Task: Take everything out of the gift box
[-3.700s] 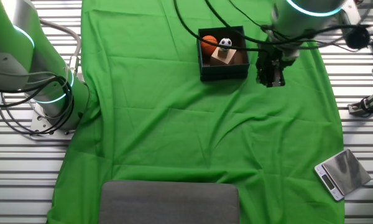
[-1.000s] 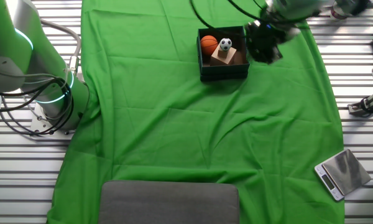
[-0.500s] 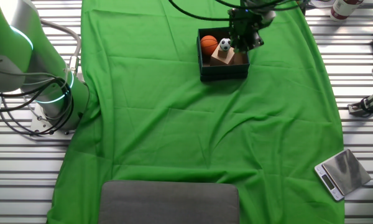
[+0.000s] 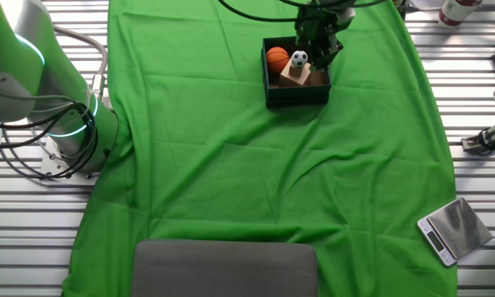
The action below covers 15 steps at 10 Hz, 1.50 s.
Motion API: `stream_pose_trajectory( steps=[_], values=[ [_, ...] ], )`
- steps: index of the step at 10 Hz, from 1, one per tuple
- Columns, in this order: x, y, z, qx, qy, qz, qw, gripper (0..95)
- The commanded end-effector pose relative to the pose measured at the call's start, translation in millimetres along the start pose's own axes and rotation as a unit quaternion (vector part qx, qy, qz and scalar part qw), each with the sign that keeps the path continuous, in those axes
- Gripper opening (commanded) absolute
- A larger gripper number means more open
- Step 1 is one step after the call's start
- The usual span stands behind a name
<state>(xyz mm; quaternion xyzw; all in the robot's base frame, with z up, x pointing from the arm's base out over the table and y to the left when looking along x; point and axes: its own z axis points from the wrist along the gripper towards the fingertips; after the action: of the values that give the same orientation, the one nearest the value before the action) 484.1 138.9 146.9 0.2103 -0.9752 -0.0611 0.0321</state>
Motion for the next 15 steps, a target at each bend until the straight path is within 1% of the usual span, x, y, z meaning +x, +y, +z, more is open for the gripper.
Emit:
stream_pose_trajectory(
  steps=[1,5,10,12,13,15],
  values=[
    [-1.0,4.5,3.3,0.001,0.001,0.004,1.0000,57.0],
    [1.2,5.9,11.1,0.003,-0.002,0.005,1.0000,57.0],
    [7.1,10.2,23.6,0.005,-0.013,0.012,0.9998,57.0],
    [5.2,12.8,26.9,0.006,-0.014,0.020,0.9997,57.0],
    [4.7,13.4,27.9,0.007,-0.015,0.023,0.9996,38.0],
    [4.4,13.3,31.1,0.007,-0.018,0.023,0.9996,38.0]
  ],
)
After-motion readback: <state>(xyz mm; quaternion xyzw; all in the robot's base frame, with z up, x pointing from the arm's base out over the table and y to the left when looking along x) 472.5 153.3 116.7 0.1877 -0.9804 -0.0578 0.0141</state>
